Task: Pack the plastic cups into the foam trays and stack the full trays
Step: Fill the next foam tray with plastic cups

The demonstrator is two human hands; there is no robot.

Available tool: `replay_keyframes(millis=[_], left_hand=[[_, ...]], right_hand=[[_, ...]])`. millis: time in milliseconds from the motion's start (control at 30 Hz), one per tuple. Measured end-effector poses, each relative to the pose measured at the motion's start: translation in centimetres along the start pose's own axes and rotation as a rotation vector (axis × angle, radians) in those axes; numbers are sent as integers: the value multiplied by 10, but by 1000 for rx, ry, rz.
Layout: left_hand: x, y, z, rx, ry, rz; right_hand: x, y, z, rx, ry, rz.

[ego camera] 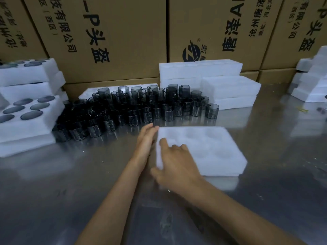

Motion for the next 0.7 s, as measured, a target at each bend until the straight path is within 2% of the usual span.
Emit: replay_keyframes(millis=[67,167,267,367,500,700], left_hand=[[-10,5,4,-10,-62,-5],[-28,9,7,-18,-105,-98],[-47,16,7,23,-36,-68],[-69,22,6,67,66,-22],[-79,23,-1,36,103,22],[-73,22,-9,31,110,-30]], right_hand=[[3,-35,-3,-74,9,-87],[5,-49,-10,-79,-11,-221],[-1,-32,-28,-24,-64,-489],[-19,5,-57,51,12,-656],[-27,65,-111,158,108,-566],[11,113,-190,267,-14,-322]])
Point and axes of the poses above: each hand's wrist, its own z-axis away from the middle knuckle, its own x-axis out of the palm, y = z × x, the point moved 10 cm from there along -z, towards the middle knuckle, and after that the axes turned 9 degrees about -x, right-handed, at the moved point
